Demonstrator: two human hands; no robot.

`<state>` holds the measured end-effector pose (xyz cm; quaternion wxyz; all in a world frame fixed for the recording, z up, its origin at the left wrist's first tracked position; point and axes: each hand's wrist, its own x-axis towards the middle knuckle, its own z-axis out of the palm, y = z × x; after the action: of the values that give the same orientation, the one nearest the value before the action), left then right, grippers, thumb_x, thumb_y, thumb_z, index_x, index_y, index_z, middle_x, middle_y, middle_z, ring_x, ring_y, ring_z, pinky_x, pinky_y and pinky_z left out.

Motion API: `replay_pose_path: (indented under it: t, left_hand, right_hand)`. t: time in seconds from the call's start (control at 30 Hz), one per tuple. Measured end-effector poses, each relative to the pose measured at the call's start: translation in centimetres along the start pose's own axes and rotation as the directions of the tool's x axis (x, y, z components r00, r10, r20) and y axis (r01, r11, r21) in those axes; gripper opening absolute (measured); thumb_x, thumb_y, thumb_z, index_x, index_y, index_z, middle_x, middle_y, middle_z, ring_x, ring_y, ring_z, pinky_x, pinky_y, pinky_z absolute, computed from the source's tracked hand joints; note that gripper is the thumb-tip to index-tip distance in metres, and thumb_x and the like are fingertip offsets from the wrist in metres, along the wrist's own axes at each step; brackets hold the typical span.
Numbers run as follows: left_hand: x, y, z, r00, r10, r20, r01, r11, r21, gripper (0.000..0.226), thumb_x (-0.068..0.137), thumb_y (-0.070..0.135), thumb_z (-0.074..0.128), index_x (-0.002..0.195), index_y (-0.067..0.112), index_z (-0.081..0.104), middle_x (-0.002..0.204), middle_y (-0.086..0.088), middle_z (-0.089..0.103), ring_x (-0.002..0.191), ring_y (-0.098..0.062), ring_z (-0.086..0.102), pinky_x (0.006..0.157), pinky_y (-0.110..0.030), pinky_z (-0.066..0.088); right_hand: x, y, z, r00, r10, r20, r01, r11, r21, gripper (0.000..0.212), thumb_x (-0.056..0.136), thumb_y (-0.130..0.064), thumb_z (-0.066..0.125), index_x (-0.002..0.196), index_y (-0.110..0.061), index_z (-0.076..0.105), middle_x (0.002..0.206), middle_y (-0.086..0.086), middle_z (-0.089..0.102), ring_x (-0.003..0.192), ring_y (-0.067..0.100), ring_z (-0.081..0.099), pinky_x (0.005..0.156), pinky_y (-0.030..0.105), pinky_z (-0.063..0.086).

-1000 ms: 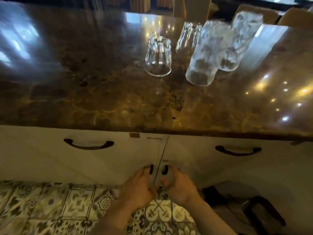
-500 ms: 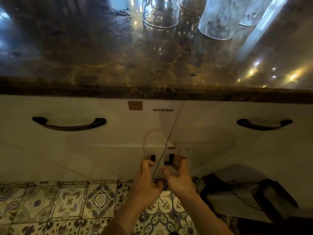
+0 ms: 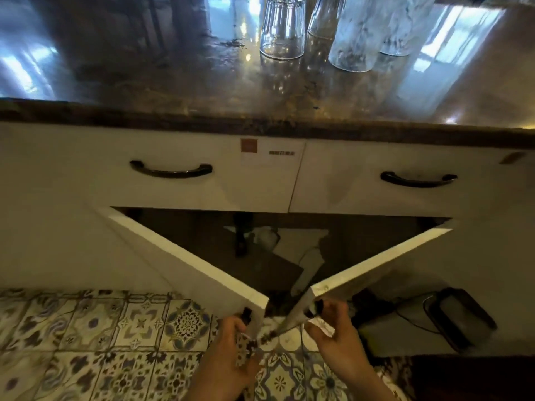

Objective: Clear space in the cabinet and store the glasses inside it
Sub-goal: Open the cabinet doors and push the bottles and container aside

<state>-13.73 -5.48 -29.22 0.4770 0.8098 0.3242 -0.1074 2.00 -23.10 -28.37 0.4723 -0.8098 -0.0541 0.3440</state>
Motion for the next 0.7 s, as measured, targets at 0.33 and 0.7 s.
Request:
replay_pose_path:
  t: [0.33, 0.7]
  left_hand:
    - [-9.7, -5.7, -1.1, 0.986, -0.110, -0.126, 0.108, 0.994, -0.016, 0.049, 0.082, 0.029, 0.076, 0.105, 0.036, 0.033, 0.106, 0.011, 0.051, 0.084, -0.013, 0.060, 0.069, -0.037, 0.051]
    - [-15.8, -12.7, -5.3, 0.932, -0.246, -0.267, 0.245, 0.969, -0.038, 0.091, 0.076, 0.022, 0.084, 0.146, 0.015, 0.025, 0.124, 0.007, 0.051, 0.110, -0.015, 0.050, 0.088, -0.035, 0.042]
  right_hand:
    - [-8.1, 7.3, -7.0, 0.992, 0.122, -0.020, -0.122, 0.992, -0.024, 0.041, 0.087, -0.025, 0.075, 0.111, -0.035, 0.043, 0.121, -0.005, 0.058, 0.102, 0.020, 0.062, 0.085, 0.046, 0.054]
    - [-13.0, 9.4, -11.7, 0.950, 0.231, -0.211, -0.240, 0.971, -0.016, 0.073, 0.080, -0.024, 0.082, 0.130, -0.047, 0.033, 0.112, -0.005, 0.059, 0.108, 0.026, 0.058, 0.101, 0.055, 0.046]
